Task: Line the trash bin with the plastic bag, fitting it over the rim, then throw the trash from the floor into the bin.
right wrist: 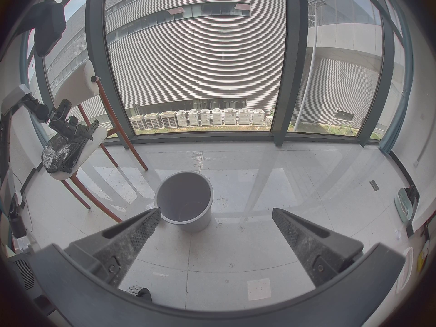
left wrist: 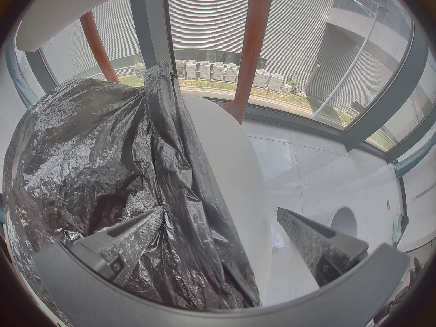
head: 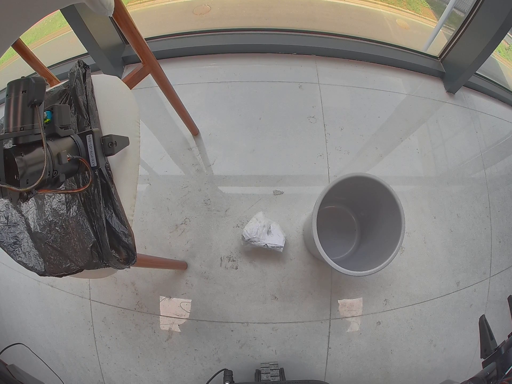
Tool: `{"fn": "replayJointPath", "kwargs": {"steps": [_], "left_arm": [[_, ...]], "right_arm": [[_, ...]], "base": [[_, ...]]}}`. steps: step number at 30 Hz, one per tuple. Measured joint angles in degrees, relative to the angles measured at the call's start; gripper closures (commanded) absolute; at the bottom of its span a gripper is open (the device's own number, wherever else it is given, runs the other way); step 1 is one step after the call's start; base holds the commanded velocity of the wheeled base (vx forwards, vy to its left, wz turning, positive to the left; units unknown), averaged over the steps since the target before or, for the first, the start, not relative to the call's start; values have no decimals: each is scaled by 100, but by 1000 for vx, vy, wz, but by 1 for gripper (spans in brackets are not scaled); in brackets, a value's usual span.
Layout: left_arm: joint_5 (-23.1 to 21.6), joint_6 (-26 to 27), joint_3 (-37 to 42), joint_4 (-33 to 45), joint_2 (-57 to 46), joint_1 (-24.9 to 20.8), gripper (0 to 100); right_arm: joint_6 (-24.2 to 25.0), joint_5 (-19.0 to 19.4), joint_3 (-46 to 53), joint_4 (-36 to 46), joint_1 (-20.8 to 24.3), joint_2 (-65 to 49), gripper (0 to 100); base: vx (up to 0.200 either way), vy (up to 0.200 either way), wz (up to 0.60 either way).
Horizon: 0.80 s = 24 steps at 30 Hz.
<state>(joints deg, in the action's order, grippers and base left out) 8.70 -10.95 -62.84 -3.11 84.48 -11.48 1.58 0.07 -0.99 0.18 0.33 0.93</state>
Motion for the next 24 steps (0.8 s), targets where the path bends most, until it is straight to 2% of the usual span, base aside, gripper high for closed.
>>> {"fn": "replayJointPath", "kwargs": {"steps": [7, 8, 24], "left_arm": [[21, 2, 0, 2, 66, 5, 0], [22, 2, 0, 2, 80, 5, 100], [13, -13, -17, 16, 160, 5, 100]], "right_arm": [[-2, 0, -2, 0, -2, 0, 0], [-2, 0, -2, 0, 0, 0, 0], [0, 0, -2, -2, 0, 0, 0]], "base": [[0, 0, 0], [0, 0, 0], [0, 0, 0]]}}
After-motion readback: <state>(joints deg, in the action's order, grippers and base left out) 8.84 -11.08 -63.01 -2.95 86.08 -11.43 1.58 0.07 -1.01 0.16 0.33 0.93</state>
